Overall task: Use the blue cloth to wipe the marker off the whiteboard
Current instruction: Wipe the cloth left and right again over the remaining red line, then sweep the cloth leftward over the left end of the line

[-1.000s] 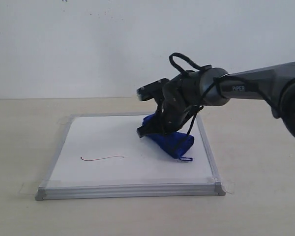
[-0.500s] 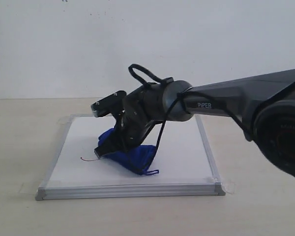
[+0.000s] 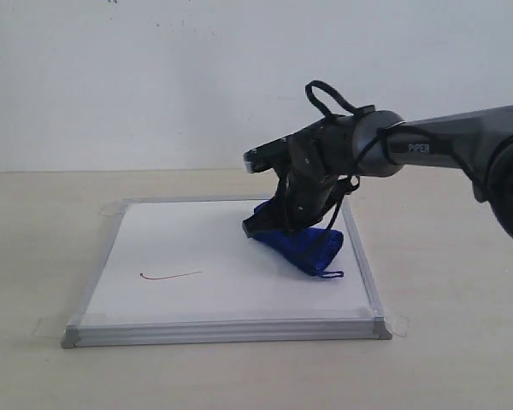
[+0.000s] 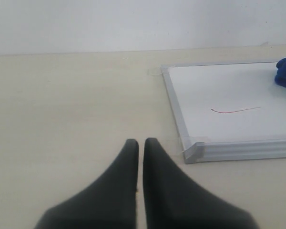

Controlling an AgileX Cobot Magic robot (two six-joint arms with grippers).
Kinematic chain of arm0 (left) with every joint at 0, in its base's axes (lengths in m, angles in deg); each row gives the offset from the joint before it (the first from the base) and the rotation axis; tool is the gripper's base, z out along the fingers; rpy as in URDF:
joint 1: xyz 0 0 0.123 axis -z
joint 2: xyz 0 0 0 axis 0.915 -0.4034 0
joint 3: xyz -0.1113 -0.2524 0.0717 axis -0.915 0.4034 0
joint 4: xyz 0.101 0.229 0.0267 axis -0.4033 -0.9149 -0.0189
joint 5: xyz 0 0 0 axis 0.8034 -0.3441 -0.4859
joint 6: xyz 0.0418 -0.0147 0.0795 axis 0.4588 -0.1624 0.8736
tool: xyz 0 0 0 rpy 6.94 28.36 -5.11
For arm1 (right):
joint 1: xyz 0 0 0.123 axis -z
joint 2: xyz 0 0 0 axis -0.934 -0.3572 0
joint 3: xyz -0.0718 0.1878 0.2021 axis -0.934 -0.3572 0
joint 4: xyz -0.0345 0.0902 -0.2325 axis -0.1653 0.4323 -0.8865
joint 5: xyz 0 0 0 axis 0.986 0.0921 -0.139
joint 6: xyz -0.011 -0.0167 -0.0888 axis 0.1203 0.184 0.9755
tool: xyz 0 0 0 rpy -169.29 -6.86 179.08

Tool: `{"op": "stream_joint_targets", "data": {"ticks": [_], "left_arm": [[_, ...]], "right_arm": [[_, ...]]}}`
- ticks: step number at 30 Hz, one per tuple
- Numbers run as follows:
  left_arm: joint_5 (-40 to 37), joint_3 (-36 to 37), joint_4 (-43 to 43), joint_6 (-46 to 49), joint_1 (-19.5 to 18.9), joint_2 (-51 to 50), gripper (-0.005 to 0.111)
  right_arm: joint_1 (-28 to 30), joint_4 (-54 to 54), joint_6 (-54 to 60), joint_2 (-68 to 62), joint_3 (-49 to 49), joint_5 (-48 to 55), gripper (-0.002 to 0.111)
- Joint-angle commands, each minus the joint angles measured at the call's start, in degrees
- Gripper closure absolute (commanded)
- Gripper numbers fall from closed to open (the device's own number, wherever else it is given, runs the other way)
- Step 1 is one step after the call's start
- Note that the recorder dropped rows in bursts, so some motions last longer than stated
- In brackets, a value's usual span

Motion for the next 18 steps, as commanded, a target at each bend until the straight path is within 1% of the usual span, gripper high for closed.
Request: {"op": "stream_joint_targets", "data": {"ticks": [1,2,4,6,7,8,9,11,13,14,16,17,18], "left_arm": [[0.32,-0.07,0.43,0.05,0.29,0.12,0.103],[0.32,-0.07,0.43,0.05,0.29,0.12,0.103],[0.32,-0.07,0.43,0.05,0.29,0.12,0.103],[0.32,-0.07,0.43,0.05,0.29,0.12,0.103],[0.32,-0.07,0.43,0.05,0.29,0.12,0.103],[0.32,-0.07,0.43,0.05,0.29,0.12,0.103],[0.32,-0.07,0.43,0.05,0.29,0.12,0.103],[0.32,-0.07,0.43,0.05,0.29,0.12,0.103],[0.32,-0.07,0.43,0.05,0.29,0.12,0.103],[0.32,-0.07,0.43,0.05,0.29,0.12,0.103],[0.32,-0.07,0.43,0.05,0.29,0.12,0.103],[0.32,-0.07,0.43,0.05,0.29,0.12,0.103],[0.32,-0.07,0.43,0.05,0.29,0.12,0.103]], "right_arm": [[-7.32,1.14,2.95,-0.7,-0.41,1.93,0.102],[-10.48,1.36,3.89,-0.7,-0.12,2.01,0.102],[-13.44,1.36,4.86,-0.7,0.63,3.0,0.102],[-13.64,0.06,6.21,-0.7,1.0,4.32,0.102],[-12.95,-1.2,6.21,-0.7,1.0,4.76,0.102],[-10.73,-6.33,3.43,-0.7,1.0,6.18,0.102],[-9.24,-9.0,1.28,-0.7,1.0,6.73,0.102],[-3.45,-17.79,-5.94,-0.7,1.0,9.89,0.102],[-0.6,-19.49,-8.35,-0.7,1.0,12.5,0.102],[-0.3,-18.74,-8.74,-0.7,1.0,12.78,0.102],[-0.98,-12.22,-6.45,-0.7,1.0,10.91,0.102],[-2.44,-4.73,-1.29,-0.7,1.0,8.66,0.102],[-3.71,-0.06,2.39,-0.7,1.0,6.85,0.102]]}}
